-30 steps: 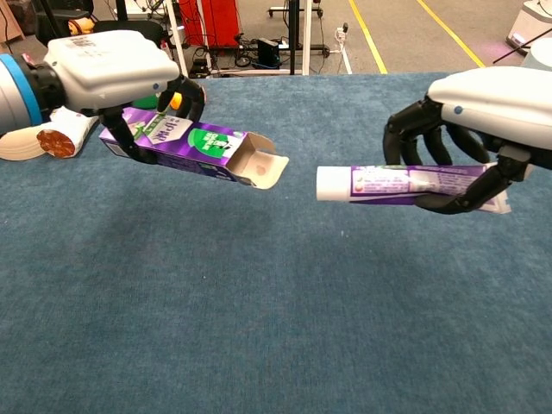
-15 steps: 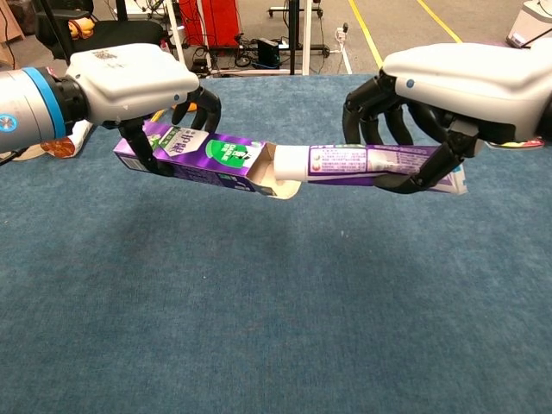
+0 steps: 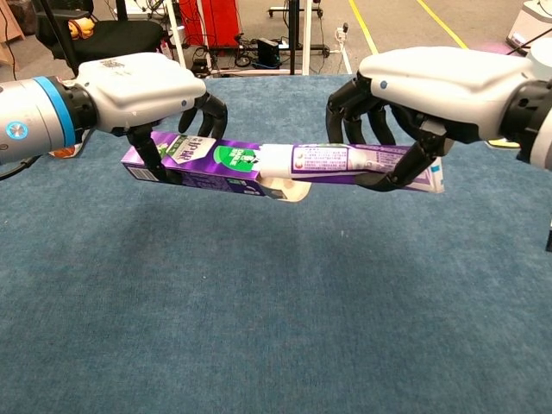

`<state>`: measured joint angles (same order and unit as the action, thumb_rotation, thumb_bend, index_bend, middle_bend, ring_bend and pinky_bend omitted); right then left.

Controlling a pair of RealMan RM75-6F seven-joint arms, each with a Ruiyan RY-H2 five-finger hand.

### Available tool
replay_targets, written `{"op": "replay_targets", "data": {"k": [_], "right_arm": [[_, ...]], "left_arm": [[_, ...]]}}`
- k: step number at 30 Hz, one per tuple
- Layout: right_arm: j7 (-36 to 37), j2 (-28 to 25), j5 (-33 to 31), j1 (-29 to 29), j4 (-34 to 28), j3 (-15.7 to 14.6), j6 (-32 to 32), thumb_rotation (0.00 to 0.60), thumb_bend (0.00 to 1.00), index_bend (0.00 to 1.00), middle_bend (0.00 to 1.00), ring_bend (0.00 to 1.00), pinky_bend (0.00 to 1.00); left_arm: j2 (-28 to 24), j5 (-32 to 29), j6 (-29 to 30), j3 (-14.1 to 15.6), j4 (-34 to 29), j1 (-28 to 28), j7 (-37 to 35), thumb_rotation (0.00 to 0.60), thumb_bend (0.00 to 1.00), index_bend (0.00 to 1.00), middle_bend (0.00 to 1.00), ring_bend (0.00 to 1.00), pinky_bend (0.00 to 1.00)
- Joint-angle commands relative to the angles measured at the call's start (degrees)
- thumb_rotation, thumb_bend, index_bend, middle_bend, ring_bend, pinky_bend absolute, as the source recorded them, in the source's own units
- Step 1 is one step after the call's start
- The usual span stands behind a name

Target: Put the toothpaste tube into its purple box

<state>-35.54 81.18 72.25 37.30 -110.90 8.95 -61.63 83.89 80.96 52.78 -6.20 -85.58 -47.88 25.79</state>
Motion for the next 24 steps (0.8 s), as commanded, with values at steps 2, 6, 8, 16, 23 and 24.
{"op": "replay_targets", "data": {"k": [2,6,8,16,23,24], "right_arm": [[-0.65,0.73,-0.69,0.44,0.05,-0.03,-0.30,0.600,0.53,0.55,0.65,0.62,0.71],[-0.85,1.30,-1.20,0.94,0.05,0.06,-0.35,0.600,0.53,0.55,0.65,0.62,0.71],[-1.22,1.72,-1.39,1.32,0.01,0.08,-0.32,0.600,0.53,0.55,0.65,0.62,0.71],[-1.86,2.21,-1.70,1.79,1.38,-0.28,-0.95,0.600,0.53,0.55,0.65,0.62,0.71],[-1.26,1.87,-1.31,1.58,1.90,-0.84,-1.62,0.600,0.53,0.55,0.65,0.62,0.71],[-1.14,1.79,-1.22,1.60,1.86,-0.83,-1.67,0.600,0.53,0.55,0.65,0.62,0.71]], "left_arm": [[0.07,0.18,-0.15,0.18,-0.22,-0.35,0.87,0.600,0.14,0.59,0.46,0.46,0.70],[0.46,0.11,-0.12,0.42,-0.62,-0.48,1.62,0.600,0.14,0.59,0.46,0.46,0.70],[1.06,-0.20,-0.28,0.48,-0.51,-0.61,1.98,0.600,0.14,0.59,0.46,0.46,0.70],[1.20,-0.54,0.02,0.49,-1.38,-0.78,2.56,0.600,0.14,0.59,0.46,0.46,0.70],[0.68,-0.77,0.39,0.59,-1.99,-0.71,2.93,0.600,0.14,0.59,0.46,0.46,0.70],[0.63,-0.80,0.44,0.60,-2.06,-0.69,2.89,0.600,0.14,0.59,0.46,0.46,0.70]]}}
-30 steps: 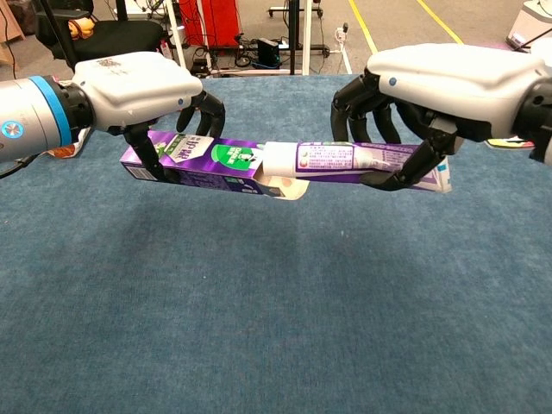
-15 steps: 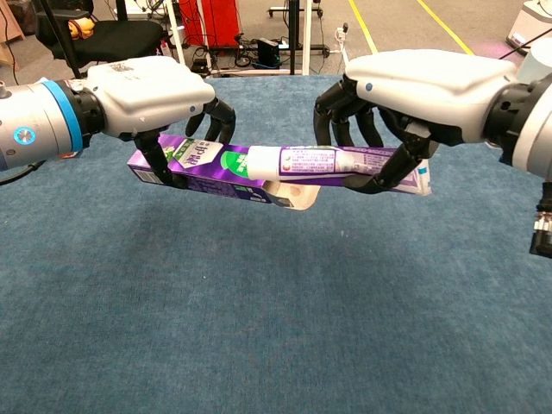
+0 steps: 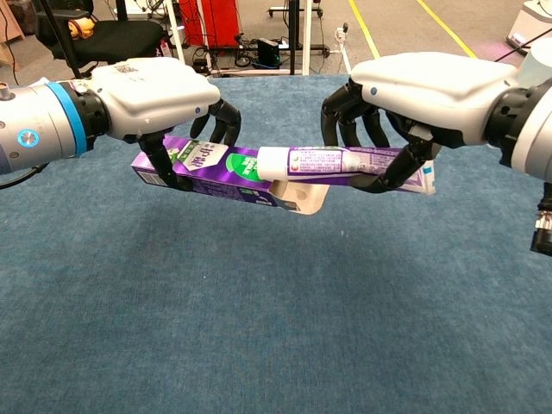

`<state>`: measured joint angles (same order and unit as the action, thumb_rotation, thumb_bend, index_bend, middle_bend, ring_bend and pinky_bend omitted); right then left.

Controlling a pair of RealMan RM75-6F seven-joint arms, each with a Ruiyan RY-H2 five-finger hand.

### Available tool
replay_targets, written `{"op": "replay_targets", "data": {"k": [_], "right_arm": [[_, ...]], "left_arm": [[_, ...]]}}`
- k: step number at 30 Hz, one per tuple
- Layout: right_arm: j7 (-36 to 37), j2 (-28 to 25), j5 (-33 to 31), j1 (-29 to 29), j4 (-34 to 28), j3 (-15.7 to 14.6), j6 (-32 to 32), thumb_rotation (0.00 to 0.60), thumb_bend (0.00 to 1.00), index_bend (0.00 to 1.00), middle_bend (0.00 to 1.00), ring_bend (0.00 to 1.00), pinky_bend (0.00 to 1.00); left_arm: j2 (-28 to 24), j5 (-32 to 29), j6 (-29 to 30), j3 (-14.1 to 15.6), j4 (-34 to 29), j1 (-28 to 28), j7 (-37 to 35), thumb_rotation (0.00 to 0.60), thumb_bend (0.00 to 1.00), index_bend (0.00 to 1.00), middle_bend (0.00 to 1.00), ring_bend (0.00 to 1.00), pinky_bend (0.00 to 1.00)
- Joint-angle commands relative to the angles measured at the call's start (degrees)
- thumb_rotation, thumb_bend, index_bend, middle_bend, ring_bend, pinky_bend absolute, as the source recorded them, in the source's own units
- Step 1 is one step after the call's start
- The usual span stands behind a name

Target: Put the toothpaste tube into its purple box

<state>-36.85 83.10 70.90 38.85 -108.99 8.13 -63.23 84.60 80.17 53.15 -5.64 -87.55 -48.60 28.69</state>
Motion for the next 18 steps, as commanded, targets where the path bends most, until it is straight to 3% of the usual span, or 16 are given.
{"op": "replay_targets", "data": {"k": [1,18], "right_arm": [[0.34,-0.26,0.24,0.06,-0.12,0.04,-0.18,0.600,0.53,0.55,0.65,0.62,0.71],[1.12,-1.18,-0.60,0.74,-0.13,0.45,-0.27,0.600,0.53,0.55,0.65,0.62,0.71]], "left_arm": [[-0.19,-0.01,0.12,0.08,-0.17,0.04,-0.03,0.600,0.14,0.59,0.46,0.46,0.70],[-1.77,-0.21,0.85,0.15,-1.11,0.24,-0.01,0.600,0.14,0.59,0.46,0.46,0.70]]}}
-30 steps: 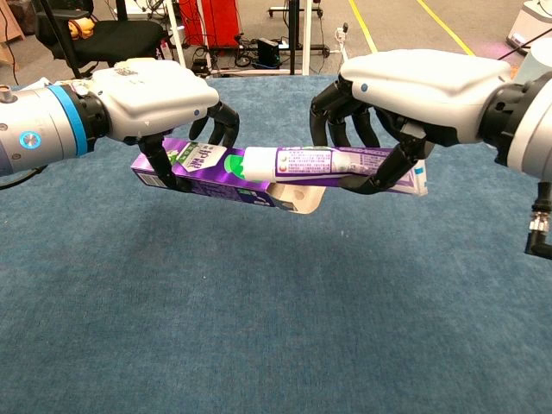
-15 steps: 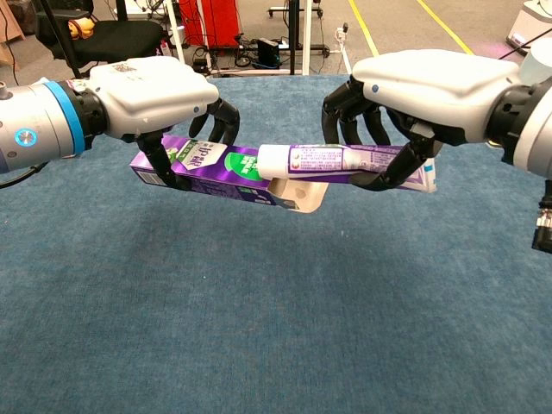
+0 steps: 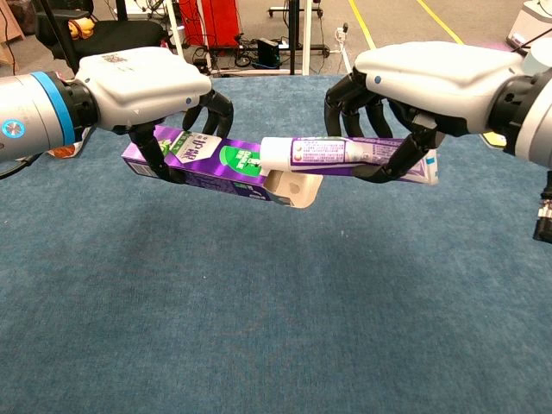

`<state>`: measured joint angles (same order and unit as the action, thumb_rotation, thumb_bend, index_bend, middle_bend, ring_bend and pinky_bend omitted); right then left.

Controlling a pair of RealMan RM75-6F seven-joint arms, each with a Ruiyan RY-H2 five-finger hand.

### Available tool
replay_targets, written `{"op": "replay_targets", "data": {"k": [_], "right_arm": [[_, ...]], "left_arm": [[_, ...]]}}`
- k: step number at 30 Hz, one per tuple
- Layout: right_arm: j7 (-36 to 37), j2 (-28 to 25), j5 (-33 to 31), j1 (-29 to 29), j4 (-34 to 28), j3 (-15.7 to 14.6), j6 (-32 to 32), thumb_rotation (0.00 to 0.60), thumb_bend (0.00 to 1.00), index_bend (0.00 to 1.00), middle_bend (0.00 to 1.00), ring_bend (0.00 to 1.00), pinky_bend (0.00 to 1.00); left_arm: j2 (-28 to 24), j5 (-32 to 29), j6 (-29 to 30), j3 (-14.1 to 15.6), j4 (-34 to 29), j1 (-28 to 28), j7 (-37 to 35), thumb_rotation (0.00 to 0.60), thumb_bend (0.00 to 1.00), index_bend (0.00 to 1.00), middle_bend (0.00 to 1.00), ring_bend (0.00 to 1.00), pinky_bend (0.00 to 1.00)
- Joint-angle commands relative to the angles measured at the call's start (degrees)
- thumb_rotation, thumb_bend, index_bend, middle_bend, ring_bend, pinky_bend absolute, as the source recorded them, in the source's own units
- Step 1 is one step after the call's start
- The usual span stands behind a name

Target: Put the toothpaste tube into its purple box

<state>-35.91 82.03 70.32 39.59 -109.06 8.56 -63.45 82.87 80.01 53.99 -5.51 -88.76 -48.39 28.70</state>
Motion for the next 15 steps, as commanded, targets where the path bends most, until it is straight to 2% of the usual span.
{"op": "replay_targets", "data": {"k": [1,15], "right_arm": [[0.41,-0.19,-0.08,-0.03,-0.12,0.02,-0.08,0.600,0.53,0.55,0.65,0.62,0.71],[0.59,-0.27,-0.77,0.25,0.88,-0.25,0.15,0.600,0.53,0.55,0.65,0.62,0.71]], "left_arm": [[-0.03,-0.09,0.02,0.03,0.18,0.03,-0.06,0.600,0.14,0.59,0.46,0.46,0.70],[0.18,0.27,0.40,-0.06,0.41,-0.08,-0.79,0.600,0.14,0.59,0.46,0.46,0.70]]}}
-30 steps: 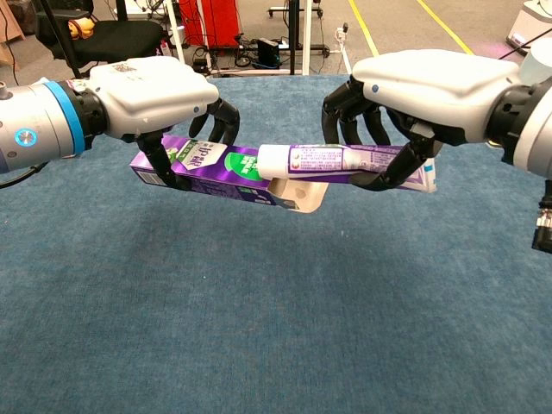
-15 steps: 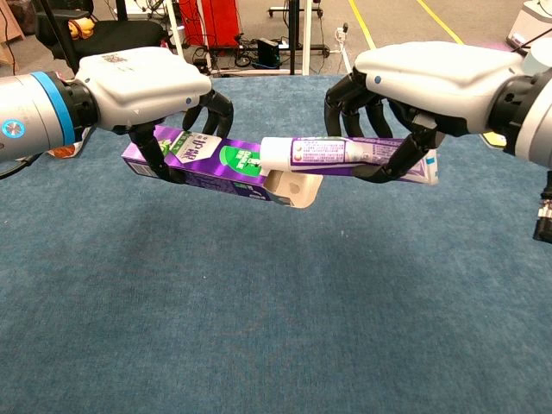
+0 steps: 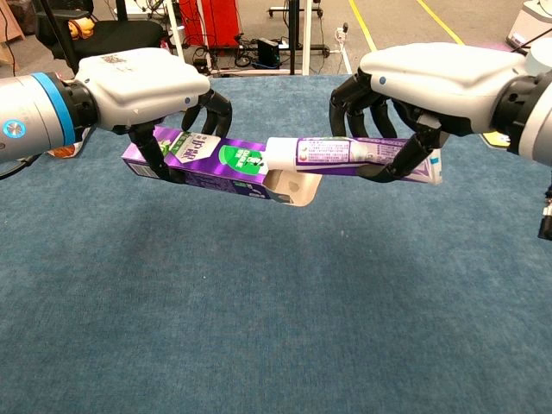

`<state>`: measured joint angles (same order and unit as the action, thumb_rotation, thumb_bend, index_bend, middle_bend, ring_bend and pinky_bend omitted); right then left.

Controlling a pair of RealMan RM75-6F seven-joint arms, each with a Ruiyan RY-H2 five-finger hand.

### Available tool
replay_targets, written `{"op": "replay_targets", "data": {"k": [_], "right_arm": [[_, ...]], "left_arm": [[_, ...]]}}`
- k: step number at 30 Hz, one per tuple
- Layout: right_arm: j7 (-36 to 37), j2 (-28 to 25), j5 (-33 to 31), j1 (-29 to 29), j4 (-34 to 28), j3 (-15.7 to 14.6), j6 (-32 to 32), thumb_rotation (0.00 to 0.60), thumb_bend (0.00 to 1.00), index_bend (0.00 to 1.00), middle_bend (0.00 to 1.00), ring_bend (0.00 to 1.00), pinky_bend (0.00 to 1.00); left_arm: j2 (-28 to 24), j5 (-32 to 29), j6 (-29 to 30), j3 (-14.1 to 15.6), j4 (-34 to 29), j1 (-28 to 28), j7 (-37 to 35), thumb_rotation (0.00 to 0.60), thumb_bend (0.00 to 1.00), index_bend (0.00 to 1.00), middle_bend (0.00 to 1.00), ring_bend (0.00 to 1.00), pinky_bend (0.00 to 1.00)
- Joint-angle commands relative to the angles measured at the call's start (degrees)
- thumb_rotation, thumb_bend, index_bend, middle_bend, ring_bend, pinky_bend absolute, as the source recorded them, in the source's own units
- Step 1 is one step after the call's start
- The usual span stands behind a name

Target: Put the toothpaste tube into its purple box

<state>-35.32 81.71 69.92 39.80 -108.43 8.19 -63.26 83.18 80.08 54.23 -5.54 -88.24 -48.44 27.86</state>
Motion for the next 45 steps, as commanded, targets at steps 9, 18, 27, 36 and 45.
{"op": "replay_targets", "data": {"k": [9,18,27,36,45], "right_arm": [[0.36,0.12,-0.29,0.34,0.97,-0.01,0.16,0.600,0.53,0.55,0.65,0.62,0.71],[-3.06,1.93,-0.19,0.85,0.14,-1.06,-0.34,0.600,0.53,0.55,0.65,0.62,0.72],[-8.28,4.70,-0.83,1.89,-0.27,-0.84,-1.48,0.600,0.53,0.56,0.65,0.62,0.73],[-17.93,6.23,-2.61,2.68,-1.09,-0.97,-4.63,0.600,0.54,0.57,0.66,0.63,0.77],[-31.98,8.30,-6.13,3.67,-1.48,-1.83,-8.51,0.600,0.55,0.57,0.67,0.65,0.82]], "left_arm": [[-0.91,0.88,0.83,-0.21,-0.88,0.11,-1.33,0.600,0.14,0.59,0.46,0.46,0.70],[-0.17,-0.20,0.56,-0.88,-1.27,-0.15,-2.03,0.600,0.14,0.59,0.46,0.46,0.70],[0.83,-0.73,0.16,-0.94,-0.88,-0.54,-1.49,0.600,0.14,0.59,0.46,0.46,0.70],[1.03,-4.18,-0.79,-1.60,-1.41,-1.33,4.35,0.600,0.14,0.59,0.46,0.46,0.75],[2.47,-12.39,-2.09,-2.56,-3.31,-2.88,13.33,0.600,0.14,0.59,0.47,0.47,0.78]]}}
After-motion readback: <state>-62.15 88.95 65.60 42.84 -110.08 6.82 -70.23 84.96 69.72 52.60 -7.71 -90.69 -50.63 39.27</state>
